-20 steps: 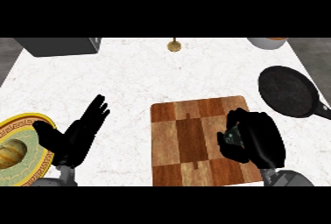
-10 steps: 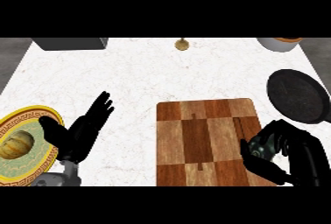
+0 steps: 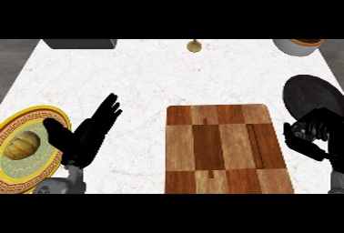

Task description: Pick the eggplant from the cutting board and place it in the pan

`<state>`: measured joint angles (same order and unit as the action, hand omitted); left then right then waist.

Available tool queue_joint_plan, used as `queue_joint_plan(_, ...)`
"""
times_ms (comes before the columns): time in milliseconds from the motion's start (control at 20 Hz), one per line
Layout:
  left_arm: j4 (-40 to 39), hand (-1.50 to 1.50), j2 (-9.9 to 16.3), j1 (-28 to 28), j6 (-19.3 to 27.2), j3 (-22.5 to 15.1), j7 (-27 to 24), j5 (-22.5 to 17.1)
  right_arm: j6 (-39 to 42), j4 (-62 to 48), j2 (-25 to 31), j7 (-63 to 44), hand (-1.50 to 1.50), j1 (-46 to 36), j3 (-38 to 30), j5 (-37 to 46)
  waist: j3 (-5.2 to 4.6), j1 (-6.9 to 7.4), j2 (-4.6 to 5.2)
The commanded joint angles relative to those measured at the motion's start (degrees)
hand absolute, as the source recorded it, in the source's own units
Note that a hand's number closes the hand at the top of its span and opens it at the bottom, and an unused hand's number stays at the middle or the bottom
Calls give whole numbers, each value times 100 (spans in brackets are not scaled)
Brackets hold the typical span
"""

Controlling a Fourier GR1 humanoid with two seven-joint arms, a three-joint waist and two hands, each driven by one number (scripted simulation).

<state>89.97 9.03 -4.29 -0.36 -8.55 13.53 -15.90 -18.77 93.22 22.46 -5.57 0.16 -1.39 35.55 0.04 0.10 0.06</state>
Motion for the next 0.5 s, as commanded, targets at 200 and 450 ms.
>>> queue_joint_plan(200,-340,0,-176,-45,-116,-6,-266,103,-1251,-2644,-62,1313,150,-1262,-953,18,4,61,30)
queue_joint_plan(450,287,0,-166,7,-31,-182,119,172,-1758,-4445,79,1891,150,-2533,-1611,-345,13,184,44)
